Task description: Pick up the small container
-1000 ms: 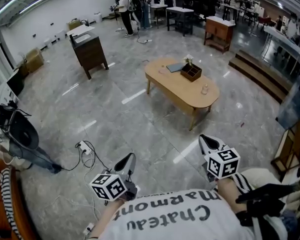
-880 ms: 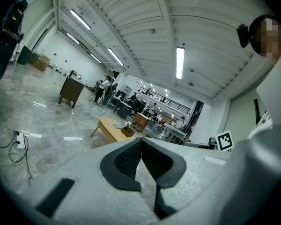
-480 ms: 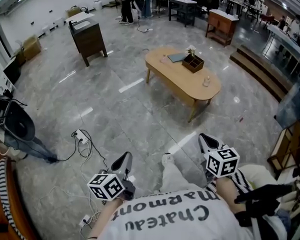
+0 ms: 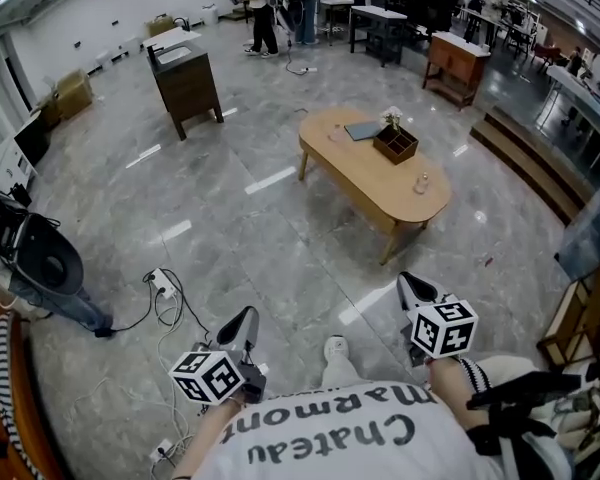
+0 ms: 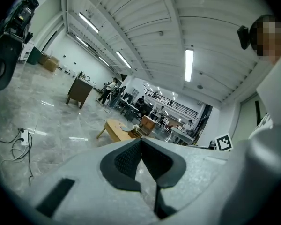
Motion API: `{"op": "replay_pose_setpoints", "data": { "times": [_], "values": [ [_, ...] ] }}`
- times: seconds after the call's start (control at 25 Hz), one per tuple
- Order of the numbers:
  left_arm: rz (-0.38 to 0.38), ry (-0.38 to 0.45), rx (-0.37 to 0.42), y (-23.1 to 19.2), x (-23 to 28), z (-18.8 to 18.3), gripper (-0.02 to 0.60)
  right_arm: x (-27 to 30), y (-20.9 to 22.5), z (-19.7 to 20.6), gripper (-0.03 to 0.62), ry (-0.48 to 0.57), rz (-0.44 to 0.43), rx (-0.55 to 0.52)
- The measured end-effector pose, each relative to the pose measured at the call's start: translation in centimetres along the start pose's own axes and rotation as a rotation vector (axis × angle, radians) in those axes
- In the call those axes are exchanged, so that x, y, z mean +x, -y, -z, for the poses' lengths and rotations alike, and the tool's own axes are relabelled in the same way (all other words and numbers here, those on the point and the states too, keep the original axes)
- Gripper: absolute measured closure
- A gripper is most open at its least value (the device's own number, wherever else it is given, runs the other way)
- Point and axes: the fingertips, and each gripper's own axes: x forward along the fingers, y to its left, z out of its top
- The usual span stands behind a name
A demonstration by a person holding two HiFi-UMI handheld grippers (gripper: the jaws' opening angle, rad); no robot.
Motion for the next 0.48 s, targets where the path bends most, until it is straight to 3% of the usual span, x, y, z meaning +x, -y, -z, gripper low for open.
{"op": "replay_pose_setpoints", "data": {
  "times": [0.28, 0.48],
  "values": [
    [-0.029, 0.031, -0.007, -1.4, 5.9, -3.3, 0.566, 5.4, 4.1, -3.8, 0.58, 0.027, -0.009, 0.013],
    [-0.045, 0.097, 0.02, -1.6, 10.7, -7.2, 0.566, 9.1, 7.9, -6.5, 0.58, 0.052, -0.008, 0.039]
  ]
}}
